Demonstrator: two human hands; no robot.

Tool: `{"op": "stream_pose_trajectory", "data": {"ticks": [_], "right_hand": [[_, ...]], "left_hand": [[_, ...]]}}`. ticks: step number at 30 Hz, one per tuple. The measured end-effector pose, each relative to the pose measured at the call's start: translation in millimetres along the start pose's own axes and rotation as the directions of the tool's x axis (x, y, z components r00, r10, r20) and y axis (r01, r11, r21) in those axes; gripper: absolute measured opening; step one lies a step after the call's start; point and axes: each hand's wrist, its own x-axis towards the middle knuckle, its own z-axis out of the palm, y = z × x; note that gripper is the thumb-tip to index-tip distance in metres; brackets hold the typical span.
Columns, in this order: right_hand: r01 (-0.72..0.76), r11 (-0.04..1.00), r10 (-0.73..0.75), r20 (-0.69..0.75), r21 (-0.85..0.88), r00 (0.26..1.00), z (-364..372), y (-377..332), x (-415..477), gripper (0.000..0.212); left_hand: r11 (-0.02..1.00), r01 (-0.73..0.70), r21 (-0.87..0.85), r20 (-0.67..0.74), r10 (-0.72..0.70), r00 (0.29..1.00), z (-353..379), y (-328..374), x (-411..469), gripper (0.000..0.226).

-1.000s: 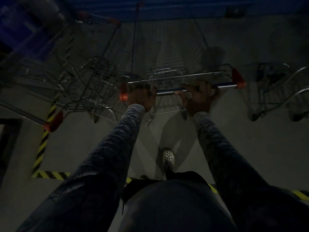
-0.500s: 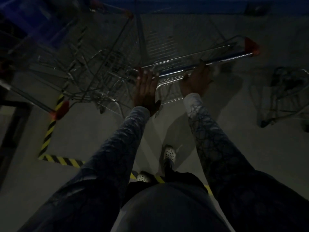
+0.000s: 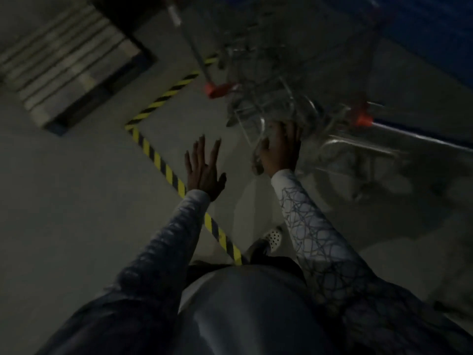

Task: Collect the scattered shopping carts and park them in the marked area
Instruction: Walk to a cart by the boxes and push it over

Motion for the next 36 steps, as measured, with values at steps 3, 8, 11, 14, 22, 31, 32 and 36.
{"op": "stream_pose_trajectory", "data": {"ticks": [3, 8, 11, 14, 22, 31, 32, 36], "right_hand": [[0.158, 0.985, -0.169, 0.176, 0.072, 0.97, 39.5, -54.6, -26.1, 0.031], [0.409, 0.89, -0.454, 0.322, 0.201, 0.831, 102.9, -156.4, -93.5, 0.028], [0.504, 0.819, -0.573, 0.4, 0.274, 0.715, 135.5, -218.0, -149.6, 0.032], [0.555, 0.758, -0.651, 0.449, 0.343, 0.612, 167.5, -269.4, -211.1, 0.033], [0.599, 0.655, -0.72, 0.62, 0.46, 0.312, 237.5, -379.8, -350.1, 0.043], [0.662, 0.507, -0.752, 0.658, 0.552, 0.028, 310.1, -507.5, -444.3, 0.046], [0.659, 0.484, -0.759, 0.65, 0.576, -0.011, 322.7, -526.2, -456.0, 0.047], [0.639, 0.355, -0.789, 0.586, 0.682, -0.188, 376.7, -620.0, -504.2, 0.049]], "left_hand": [[0.976, 0.212, -0.041, -0.052, -0.214, 0.975, -13.7, -76.7, -47.4, 0.095], [0.857, 0.507, -0.094, -0.103, -0.515, 0.851, -31.3, -192.1, -145.5, 0.091], [0.772, 0.627, -0.1, -0.127, -0.635, 0.762, -40.0, -250.2, -207.0, 0.09], [0.669, 0.734, -0.12, -0.141, -0.743, 0.654, -45.9, -303.2, -265.7, 0.091], [0.443, 0.885, -0.146, -0.137, -0.895, 0.425, -56.4, -413.5, -406.0, 0.089], [0.11, 0.968, -0.226, -0.126, -0.989, 0.083, -52.7, -508.4, -501.7, 0.088], [0.074, 0.969, -0.234, -0.12, -0.992, 0.047, -52.7, -522.6, -508.8, 0.088], [-0.082, 0.967, -0.24, -0.124, -0.986, -0.115, -60.3, -594.7, -538.8, 0.087]]}}
